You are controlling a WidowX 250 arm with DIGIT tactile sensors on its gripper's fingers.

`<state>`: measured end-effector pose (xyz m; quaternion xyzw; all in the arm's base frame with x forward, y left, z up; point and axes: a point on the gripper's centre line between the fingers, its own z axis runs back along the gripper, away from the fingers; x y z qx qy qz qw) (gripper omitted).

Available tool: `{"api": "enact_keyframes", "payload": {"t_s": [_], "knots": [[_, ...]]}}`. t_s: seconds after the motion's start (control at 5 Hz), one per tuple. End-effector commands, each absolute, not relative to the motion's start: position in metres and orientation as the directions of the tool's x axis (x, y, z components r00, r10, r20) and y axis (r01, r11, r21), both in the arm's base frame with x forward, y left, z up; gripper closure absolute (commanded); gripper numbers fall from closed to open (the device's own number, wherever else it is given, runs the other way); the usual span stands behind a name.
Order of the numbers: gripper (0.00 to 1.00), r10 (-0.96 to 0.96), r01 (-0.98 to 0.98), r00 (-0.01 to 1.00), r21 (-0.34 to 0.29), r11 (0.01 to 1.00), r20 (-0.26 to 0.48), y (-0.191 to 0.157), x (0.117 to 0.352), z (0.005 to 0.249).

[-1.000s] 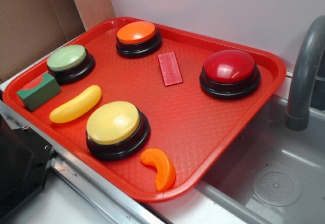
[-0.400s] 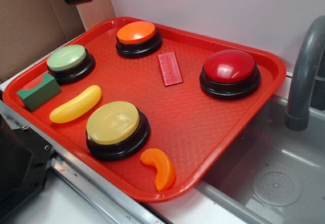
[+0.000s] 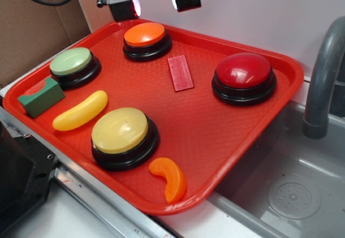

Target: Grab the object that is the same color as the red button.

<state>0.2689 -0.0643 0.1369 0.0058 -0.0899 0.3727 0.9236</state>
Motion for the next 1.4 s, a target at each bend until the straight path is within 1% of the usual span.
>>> {"api": "enact_keyframes", "payload": {"t_s": [0.0, 0.2, 0.4, 0.6, 1.0, 1.2], "knots": [[0.0, 0.689, -0.698, 0.691, -0.047, 0.715, 0.219, -0.033, 0.297, 0.125], [0.0, 0.688, -0.701, 0.69, -0.032, 0.713, 0.222, -0.027, 0.304, 0.104], [0.0, 0.685, -0.697, 0.697, -0.022, 0.716, 0.214, -0.03, 0.307, 0.086], [0.0, 0.687, -0.709, 0.693, 0.031, 0.705, 0.219, -0.027, 0.305, 0.073], [0.0, 0.685, -0.716, 0.691, 0.087, 0.693, 0.233, -0.012, 0.303, 0.054], [0.0, 0.672, -0.7, 0.704, 0.064, 0.711, 0.229, -0.017, 0.307, 0.041]]}}
